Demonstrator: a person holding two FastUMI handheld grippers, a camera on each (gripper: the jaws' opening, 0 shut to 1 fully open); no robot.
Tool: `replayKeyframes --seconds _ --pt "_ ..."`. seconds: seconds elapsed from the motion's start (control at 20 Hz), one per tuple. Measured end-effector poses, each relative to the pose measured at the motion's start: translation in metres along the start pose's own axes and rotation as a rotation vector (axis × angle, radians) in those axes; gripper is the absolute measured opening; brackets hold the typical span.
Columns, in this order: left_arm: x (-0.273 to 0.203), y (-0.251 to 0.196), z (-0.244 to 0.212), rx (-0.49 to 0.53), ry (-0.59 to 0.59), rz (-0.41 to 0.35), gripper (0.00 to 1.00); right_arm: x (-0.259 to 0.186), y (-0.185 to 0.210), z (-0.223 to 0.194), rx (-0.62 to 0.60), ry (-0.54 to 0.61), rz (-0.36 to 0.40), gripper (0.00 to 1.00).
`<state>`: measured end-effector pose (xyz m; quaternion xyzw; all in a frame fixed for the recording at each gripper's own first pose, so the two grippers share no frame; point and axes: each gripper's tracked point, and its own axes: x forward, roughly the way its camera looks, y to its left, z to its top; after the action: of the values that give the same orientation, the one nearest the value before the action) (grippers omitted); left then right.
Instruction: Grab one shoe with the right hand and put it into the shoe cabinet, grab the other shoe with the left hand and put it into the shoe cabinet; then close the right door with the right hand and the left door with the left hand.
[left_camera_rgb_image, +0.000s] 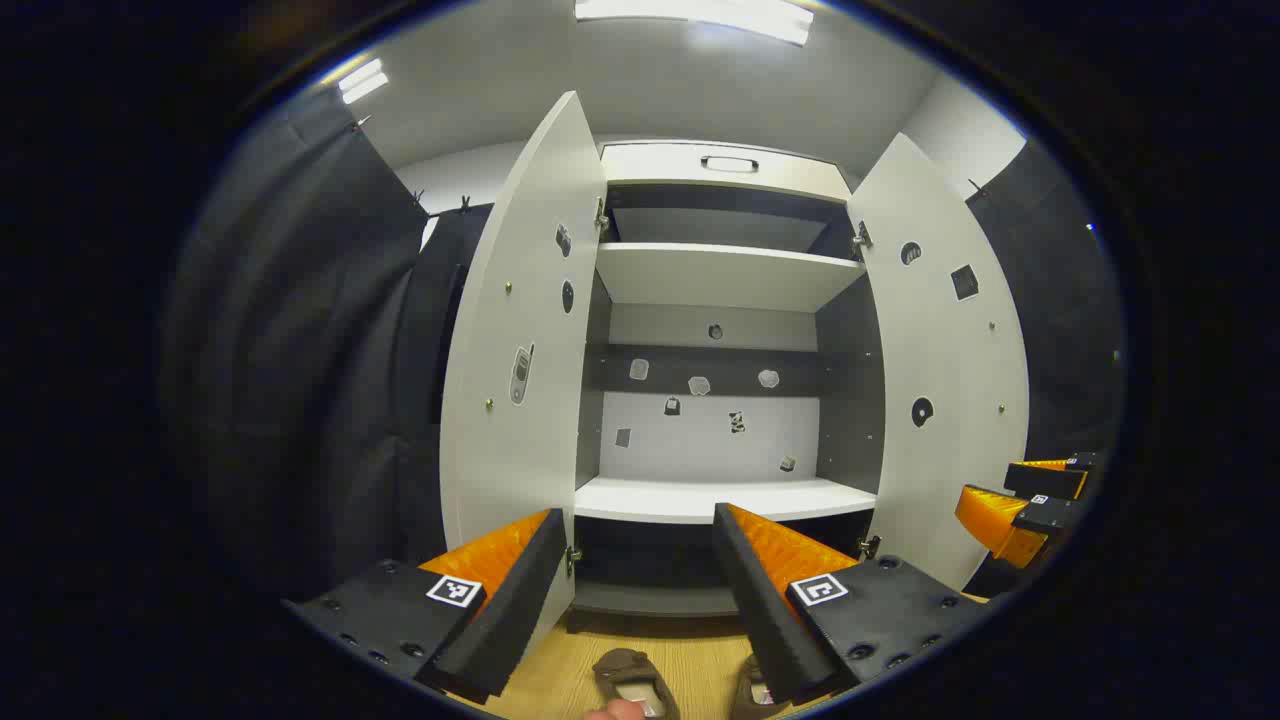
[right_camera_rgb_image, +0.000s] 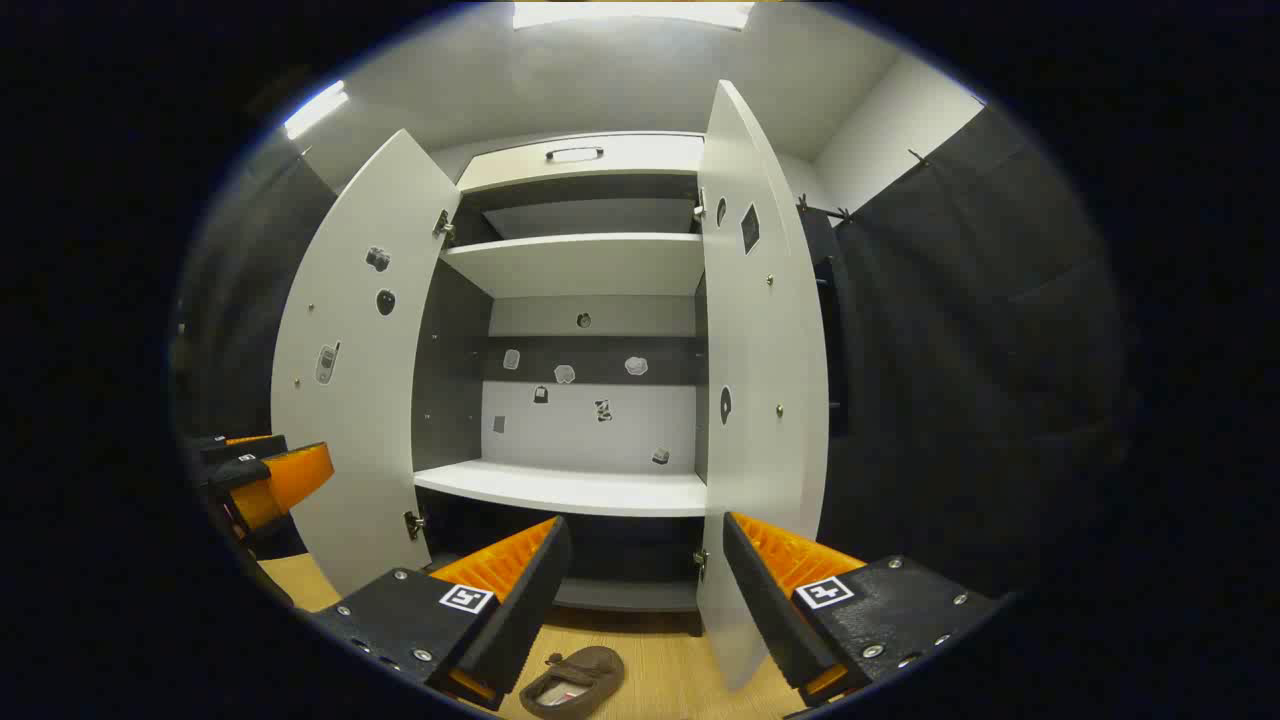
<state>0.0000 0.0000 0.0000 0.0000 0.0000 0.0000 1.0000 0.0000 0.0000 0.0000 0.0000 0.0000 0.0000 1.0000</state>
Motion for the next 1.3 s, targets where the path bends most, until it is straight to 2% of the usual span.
replayKeyframes --seconds 0.15,0.2,0.25,0.4,0.45,0.5,0.6,0.7,0.75,1.05,1.3 --pt "-0.003 0.001 0.003 0.017 -0.003 0.006 0.96 -0.003 -0.004 0.003 0.011 -0.004 -0.009 0.94" --pt "-0.003 -0.001 0.002 0.016 -0.004 0.0 0.99 -0.003 -0.007 0.005 0.015 -0.004 -0.014 0.94" --pt "-0.003 -0.001 0.001 0.012 -0.004 -0.004 0.96 -0.004 -0.011 0.008 0.02 -0.011 -0.018 0.94" --pt "-0.004 -0.001 0.003 0.004 -0.005 0.004 0.96 -0.008 -0.021 0.014 0.02 -0.022 -0.028 0.94" --pt "-0.005 -0.002 0.003 0.004 -0.006 0.003 0.96 -0.009 -0.026 0.015 0.016 -0.022 -0.034 0.97" --pt "-0.006 -0.003 0.003 0.004 -0.007 0.003 0.96 -0.01 -0.028 0.015 0.015 -0.023 -0.038 0.94" --pt "-0.007 -0.003 0.006 0.005 -0.011 0.005 0.96 -0.011 -0.03 0.015 0.017 -0.019 -0.042 0.94" --pt "-0.008 -0.001 0.008 0.004 -0.013 0.013 0.96 -0.01 -0.031 0.017 0.013 -0.021 -0.039 0.97" --pt "-0.009 -0.001 0.009 0.0 -0.013 0.015 0.96 -0.009 -0.03 0.021 0.011 -0.03 -0.038 0.94" --pt "-0.011 0.003 0.012 0.007 -0.013 0.026 0.96 0.003 -0.015 0.033 0.008 -0.056 -0.005 0.94" --pt "-0.013 0.008 0.013 0.01 -0.015 0.038 0.96 0.023 0.013 0.004 -0.03 0.007 0.052 0.94"
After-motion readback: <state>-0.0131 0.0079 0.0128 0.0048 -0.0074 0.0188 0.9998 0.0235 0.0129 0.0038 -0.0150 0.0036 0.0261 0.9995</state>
